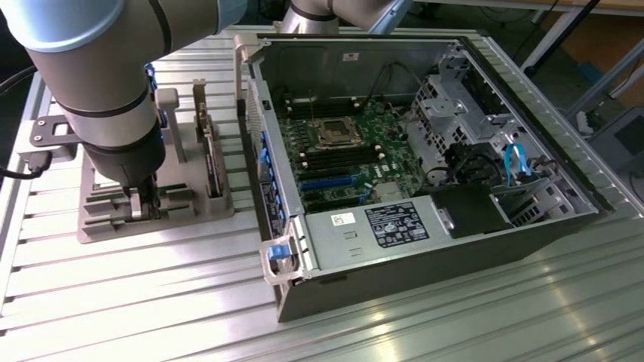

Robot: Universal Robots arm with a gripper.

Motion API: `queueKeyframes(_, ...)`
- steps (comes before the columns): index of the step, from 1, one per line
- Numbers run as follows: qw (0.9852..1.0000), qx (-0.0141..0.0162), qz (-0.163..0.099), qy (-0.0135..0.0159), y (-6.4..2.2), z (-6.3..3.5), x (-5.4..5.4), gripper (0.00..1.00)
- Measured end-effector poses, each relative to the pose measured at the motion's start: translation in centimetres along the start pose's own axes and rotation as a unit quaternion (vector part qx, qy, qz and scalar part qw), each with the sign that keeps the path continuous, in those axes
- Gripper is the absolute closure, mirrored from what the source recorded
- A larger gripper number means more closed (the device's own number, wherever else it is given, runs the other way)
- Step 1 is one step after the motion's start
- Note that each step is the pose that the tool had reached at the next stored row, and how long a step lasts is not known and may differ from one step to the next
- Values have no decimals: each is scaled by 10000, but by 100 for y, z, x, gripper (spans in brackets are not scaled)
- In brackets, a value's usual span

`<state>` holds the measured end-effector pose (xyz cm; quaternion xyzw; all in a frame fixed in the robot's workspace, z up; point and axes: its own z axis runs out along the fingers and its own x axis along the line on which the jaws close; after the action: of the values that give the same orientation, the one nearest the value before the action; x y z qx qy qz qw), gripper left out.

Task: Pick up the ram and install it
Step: 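Pick up the ram and move it above insertion slot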

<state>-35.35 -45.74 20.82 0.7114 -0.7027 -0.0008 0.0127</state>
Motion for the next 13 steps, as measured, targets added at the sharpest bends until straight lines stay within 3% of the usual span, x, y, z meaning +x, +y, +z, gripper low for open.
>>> queueKeyframes(13, 10000, 1, 0, 0, -40, 1, 0, 75)
